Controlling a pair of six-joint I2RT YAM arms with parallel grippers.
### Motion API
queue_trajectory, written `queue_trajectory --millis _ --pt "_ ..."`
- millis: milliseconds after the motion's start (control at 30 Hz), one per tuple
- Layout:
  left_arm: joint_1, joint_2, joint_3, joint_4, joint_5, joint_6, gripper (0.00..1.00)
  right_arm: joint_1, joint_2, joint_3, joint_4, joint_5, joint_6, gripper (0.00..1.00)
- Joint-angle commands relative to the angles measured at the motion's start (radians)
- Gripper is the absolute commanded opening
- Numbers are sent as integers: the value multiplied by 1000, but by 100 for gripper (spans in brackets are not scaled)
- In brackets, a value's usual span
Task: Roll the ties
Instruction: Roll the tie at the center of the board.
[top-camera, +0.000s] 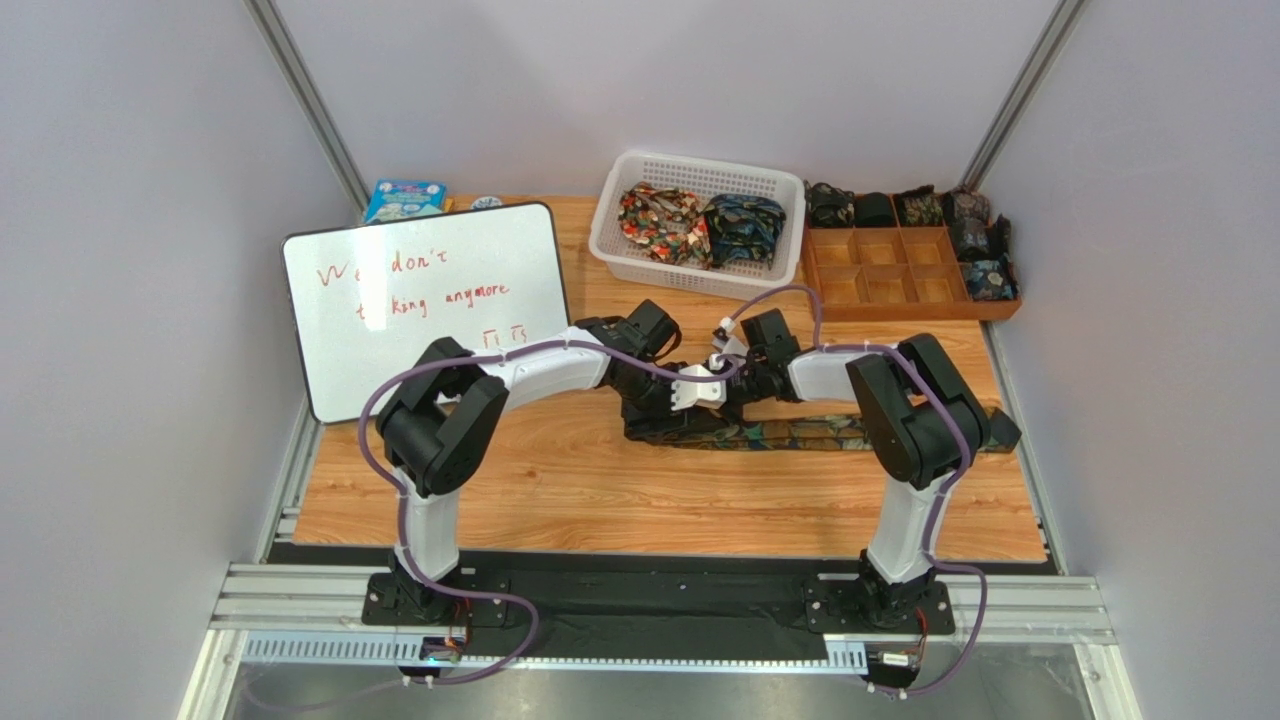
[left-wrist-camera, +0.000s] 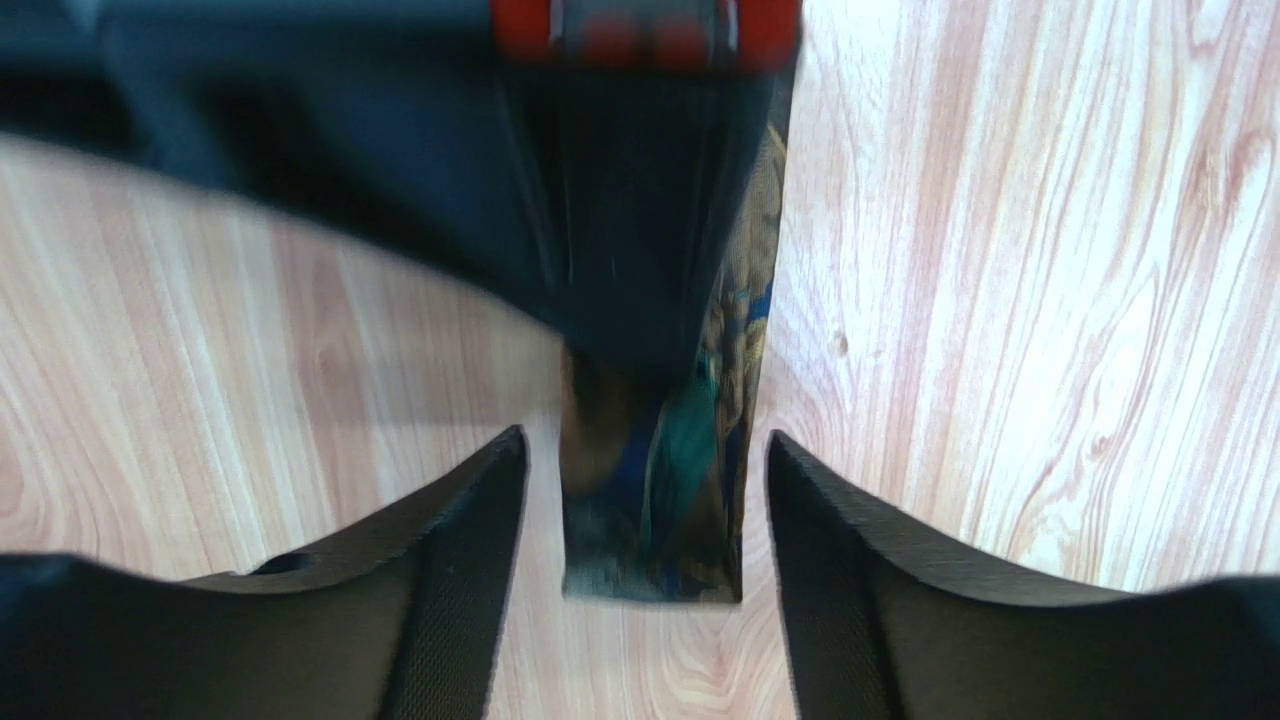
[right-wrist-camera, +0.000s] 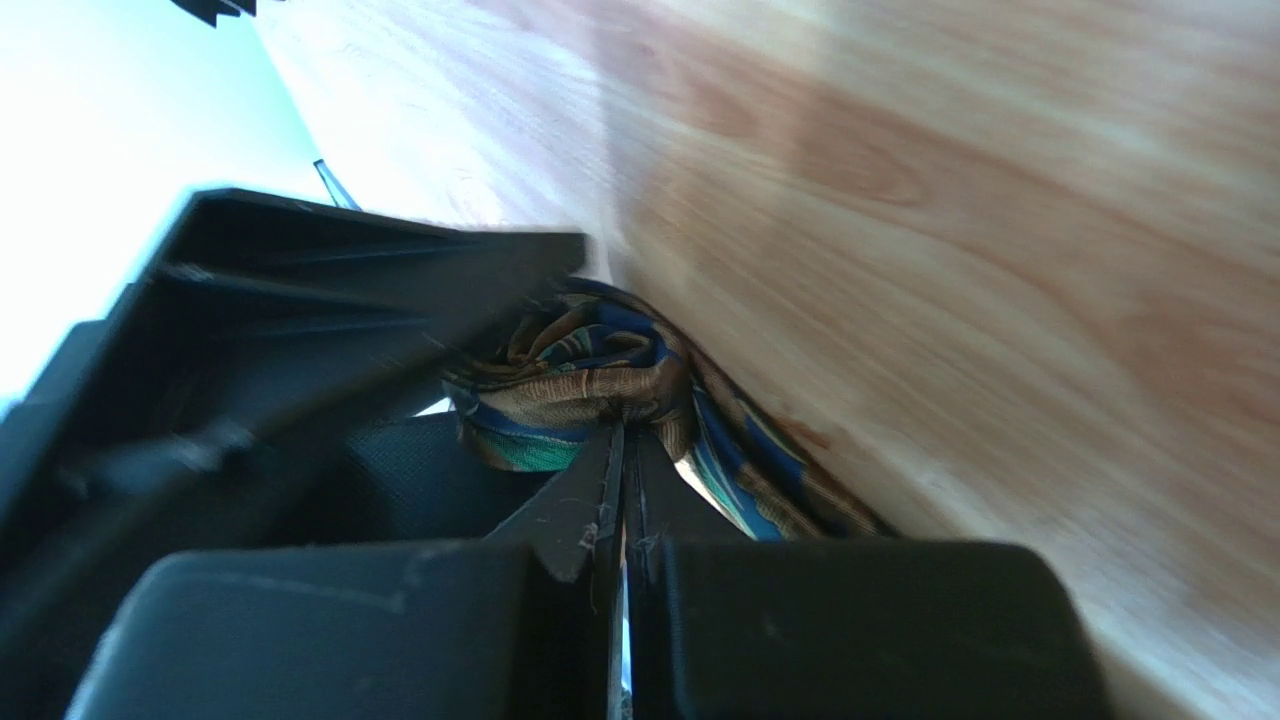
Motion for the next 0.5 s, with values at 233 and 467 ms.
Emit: queue_trajectory --millis 233,467 --pt "37 -199 -152 178 93 -53 90 -41 -7 -5 -148 104 -111 0" --pt "37 -126 -94 218 137 -98 90 -42 -5 -2 -168 113 -137 0"
